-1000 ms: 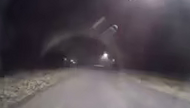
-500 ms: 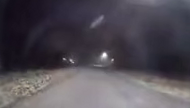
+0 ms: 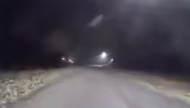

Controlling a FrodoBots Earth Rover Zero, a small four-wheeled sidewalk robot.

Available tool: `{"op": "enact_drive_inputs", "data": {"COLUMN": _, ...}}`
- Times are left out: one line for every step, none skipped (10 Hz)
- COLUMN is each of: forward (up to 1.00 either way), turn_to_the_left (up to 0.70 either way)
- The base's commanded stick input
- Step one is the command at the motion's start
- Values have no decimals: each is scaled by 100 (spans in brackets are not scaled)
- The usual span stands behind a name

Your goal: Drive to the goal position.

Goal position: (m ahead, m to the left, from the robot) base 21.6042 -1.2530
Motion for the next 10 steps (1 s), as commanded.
{"op": "enact_drive_inputs", "data": {"forward": 100, "turn_to_the_left": 0}}
{"op": "enact_drive_inputs", "data": {"forward": 100, "turn_to_the_left": 0}}
{"op": "enact_drive_inputs", "data": {"forward": 100, "turn_to_the_left": 0}}
{"op": "enact_drive_inputs", "data": {"forward": 100, "turn_to_the_left": 0}}
{"op": "enact_drive_inputs", "data": {"forward": 100, "turn_to_the_left": 0}}
{"op": "enact_drive_inputs", "data": {"forward": 100, "turn_to_the_left": 0}}
{"op": "enact_drive_inputs", "data": {"forward": 100, "turn_to_the_left": 0}}
{"op": "enact_drive_inputs", "data": {"forward": 100, "turn_to_the_left": 0}}
{"op": "enact_drive_inputs", "data": {"forward": 100, "turn_to_the_left": 0}}
{"op": "enact_drive_inputs", "data": {"forward": 100, "turn_to_the_left": 0}}
